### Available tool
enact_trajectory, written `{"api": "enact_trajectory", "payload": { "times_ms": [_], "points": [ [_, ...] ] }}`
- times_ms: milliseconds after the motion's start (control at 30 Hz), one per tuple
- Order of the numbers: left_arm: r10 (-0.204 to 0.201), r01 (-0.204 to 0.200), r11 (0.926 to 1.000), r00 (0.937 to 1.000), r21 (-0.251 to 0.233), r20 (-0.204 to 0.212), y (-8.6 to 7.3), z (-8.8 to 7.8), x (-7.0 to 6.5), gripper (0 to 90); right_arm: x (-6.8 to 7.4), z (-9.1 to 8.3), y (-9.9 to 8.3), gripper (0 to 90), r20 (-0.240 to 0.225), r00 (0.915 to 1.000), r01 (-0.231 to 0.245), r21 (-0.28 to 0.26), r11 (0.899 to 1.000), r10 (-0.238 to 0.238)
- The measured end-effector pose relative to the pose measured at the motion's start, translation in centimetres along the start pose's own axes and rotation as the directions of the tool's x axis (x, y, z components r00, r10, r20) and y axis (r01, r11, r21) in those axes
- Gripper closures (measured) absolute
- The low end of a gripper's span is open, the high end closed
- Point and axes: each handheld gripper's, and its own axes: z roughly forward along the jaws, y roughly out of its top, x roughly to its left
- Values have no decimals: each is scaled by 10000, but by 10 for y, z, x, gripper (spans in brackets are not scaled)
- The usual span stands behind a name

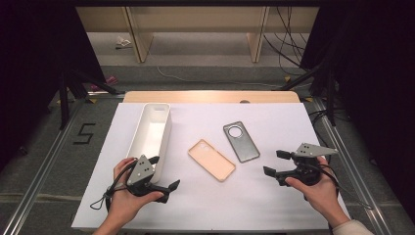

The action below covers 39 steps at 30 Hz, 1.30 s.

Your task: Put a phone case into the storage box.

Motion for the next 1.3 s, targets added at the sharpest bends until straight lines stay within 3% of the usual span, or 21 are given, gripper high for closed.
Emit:
{"api": "enact_trajectory", "payload": {
  "times_ms": [233, 367, 400, 500, 633, 733, 800, 833, 867, 967, 1033, 1100, 1300],
  "points": [
    [43, -43, 10000, 10000, 24, 21, 1, 2, -1, 0, -2, 6, 1, 200, -51, 10000, 43, 37, 10000, -43],
    [28, -29, 10000, 10000, 19, 34, 0, 1, -2, 0, -3, 8, 2, 276, 96, 9999, 123, 188, 9997, -125],
    [28, -29, 10000, 10000, 19, 34, 0, 1, -2, 0, -3, 9, 4, 315, 159, 9997, 158, 239, 9996, -161],
    [92, -92, 10000, 10000, 37, 24, -1, 0, -2, 0, -7, 13, 9, 577, 631, 9979, 128, 678, 9976, -171],
    [82, -82, 10000, 10000, -11, 36, 0, -1, -3, 0, -20, 24, 12, 896, 1479, 9890, -275, 1654, 9858, 28],
    [170, -170, 9999, 9998, 27, 66, 0, 0, -4, 0, -28, 32, 15, 900, 1849, 9827, -505, 2022, 9780, 125],
    [170, -170, 9999, 9998, 9, 55, 1, 0, -4, 0, -43, 47, 19, 900, 2225, 9742, -919, 2432, 9656, 366],
    [170, -170, 9999, 9998, 9, 55, 1, 0, -4, 0, -43, 47, 19, 900, 2225, 9742, -919, 2432, 9656, 366],
    [164, -164, 9999, 9999, 11, 47, 1, -1, -4, 0, -50, 59, 19, 900, 2391, 9696, -1185, 2755, 9540, 514],
    [148, -148, 9999, 9999, 3, 32, 0, -1, -3, 0, -57, 74, 19, 900, 2512, 9651, -1556, 3212, 9341, 744],
    [136, -136, 9999, 9999, -1, 16, 0, -1, -3, 0, -59, 78, 18, 900, 2578, 9631, -1633, 3327, 9288, 770],
    [127, -127, 9999, 9999, -3, 27, 0, -1, -3, 0, -64, 88, 16, 900, 2729, 9570, -1950, 3535, 9149, 985],
    [161, -161, 9999, 9999, -10, 51, 0, -1, -3, 0, -64, 100, 14, 900, 2616, 9612, -1899, 3967, 8981, 876]
  ]
}}
